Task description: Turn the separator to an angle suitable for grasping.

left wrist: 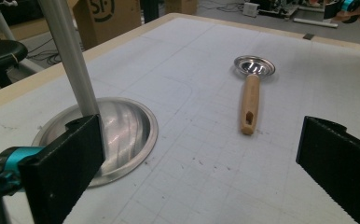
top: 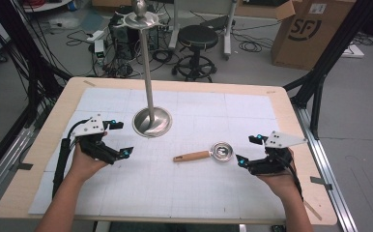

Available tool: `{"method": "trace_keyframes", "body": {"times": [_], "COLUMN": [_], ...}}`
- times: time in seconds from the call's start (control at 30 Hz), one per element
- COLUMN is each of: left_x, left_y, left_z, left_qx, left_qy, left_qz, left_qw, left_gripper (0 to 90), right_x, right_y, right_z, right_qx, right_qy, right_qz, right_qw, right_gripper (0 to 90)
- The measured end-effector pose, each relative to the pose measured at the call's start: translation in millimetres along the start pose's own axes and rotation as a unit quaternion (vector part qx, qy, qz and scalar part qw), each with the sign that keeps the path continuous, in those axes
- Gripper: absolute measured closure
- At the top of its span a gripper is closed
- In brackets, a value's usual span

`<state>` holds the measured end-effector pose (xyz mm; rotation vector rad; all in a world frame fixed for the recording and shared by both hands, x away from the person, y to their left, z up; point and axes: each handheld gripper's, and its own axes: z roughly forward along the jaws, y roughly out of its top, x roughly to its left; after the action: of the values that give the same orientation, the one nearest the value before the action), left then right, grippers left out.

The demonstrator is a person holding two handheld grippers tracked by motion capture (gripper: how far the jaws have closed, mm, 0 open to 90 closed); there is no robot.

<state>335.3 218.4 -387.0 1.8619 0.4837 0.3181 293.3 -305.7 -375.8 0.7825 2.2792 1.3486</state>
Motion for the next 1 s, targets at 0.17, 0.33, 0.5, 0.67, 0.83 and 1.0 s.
{"method": "trace_keyframes", "body": {"times": [0.17,0.33,0.5,0.67,0.83,1.0], "left_x": [0.0,0.5,1.7,2.4,1.4,1.7], "left_y": [0.2,0.8,1.0,0.5,1.4,1.1], "left_z": [0.3,-2.4,-4.0,-3.6,-3.5,-4.0], "left_qx": [-0.004,-0.01,-0.012,-0.011,-0.016,-0.015], "left_qy": [-0.003,-0.001,0.001,0.001,-0.001,0.0], "left_qz": [-0.001,-0.002,-0.003,-0.004,-0.001,-0.003], "left_qw": [1.0,0.9999,0.9999,0.9999,0.9999,0.9999], "left_gripper": [1.7,1.7,1.7,1.7,1.7,1.7], "right_x": [2.5,4.0,6.3,8.2,10.6,9.3], "right_y": [4.0,12.6,27.5,40.8,45.0,46.9], "right_z": [5.1,9.1,17.1,27.0,33.9,37.4], "right_qx": [0.01,0.012,0.026,0.036,0.044,0.049], "right_qy": [0.003,0.003,0.003,0.01,0.015,0.023], "right_qz": [-0.004,-0.01,-0.031,-0.045,-0.05,-0.054], "right_qw": [0.9999,0.9999,0.9992,0.9983,0.9977,0.997], "right_gripper": [15.3,15.7,16.1,16.8,20.0,22.9]}}
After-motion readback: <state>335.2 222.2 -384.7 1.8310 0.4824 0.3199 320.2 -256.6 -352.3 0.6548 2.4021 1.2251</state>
